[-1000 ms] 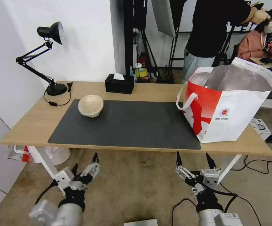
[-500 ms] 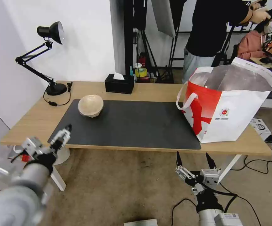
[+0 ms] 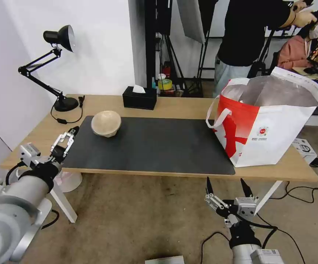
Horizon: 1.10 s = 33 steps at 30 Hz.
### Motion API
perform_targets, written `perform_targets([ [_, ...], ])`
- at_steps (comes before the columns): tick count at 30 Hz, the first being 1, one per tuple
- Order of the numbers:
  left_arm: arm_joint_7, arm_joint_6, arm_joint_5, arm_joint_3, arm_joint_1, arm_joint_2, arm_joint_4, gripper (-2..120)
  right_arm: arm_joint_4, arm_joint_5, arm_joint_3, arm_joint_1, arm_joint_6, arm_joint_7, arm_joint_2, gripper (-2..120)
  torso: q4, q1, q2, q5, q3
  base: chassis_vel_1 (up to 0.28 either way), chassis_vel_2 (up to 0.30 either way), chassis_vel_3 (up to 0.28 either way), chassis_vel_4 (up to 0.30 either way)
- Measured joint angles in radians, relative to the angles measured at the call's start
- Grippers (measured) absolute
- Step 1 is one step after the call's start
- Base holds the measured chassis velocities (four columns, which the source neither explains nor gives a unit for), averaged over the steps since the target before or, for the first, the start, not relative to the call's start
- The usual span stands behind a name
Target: Pick up the trash from the table and place it into the takeout bag.
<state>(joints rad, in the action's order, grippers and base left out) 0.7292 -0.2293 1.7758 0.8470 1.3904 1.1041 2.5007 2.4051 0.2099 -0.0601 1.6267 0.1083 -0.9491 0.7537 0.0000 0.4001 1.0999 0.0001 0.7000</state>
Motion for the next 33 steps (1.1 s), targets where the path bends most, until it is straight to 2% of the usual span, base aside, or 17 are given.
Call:
perform_targets([
  [7,-0.008,-0.017,0.082,-0.014,-0.054,0.018,0.000,100,0.000,0.000,0.000,0.000,0.000,0.000,0.000,100,0.0000,0.000,0.000,0.0000,0.000,0.000,0.000,0.000,0.000],
  [12,-0.007,-0.017,0.089,-0.028,-0.077,0.023,0.000,100,0.000,0.000,0.000,0.000,0.000,0.000,0.000,100,-0.0001,0.000,0.000,0.0000,0.000,0.000,0.000,0.000,0.000],
  [25,-0.004,-0.025,0.010,-0.069,-0.105,0.011,-0.001,100,0.000,0.000,0.000,0.000,0.000,0.000,0.000,100,0.0000,0.000,0.000,0.0000,0.000,0.000,0.000,0.000,0.000],
  [30,0.015,-0.021,-0.010,-0.062,-0.097,-0.002,-0.001,100,0.000,0.000,0.000,0.000,0.000,0.000,0.000,100,0.0000,0.000,0.000,-0.0001,0.000,0.000,0.000,0.000,0.000],
  [33,0.036,-0.016,-0.009,-0.032,-0.081,-0.010,-0.001,100,0.000,0.000,0.000,0.000,0.000,0.000,0.000,100,0.0000,0.000,0.000,-0.0001,0.000,0.000,0.000,0.000,0.000],
])
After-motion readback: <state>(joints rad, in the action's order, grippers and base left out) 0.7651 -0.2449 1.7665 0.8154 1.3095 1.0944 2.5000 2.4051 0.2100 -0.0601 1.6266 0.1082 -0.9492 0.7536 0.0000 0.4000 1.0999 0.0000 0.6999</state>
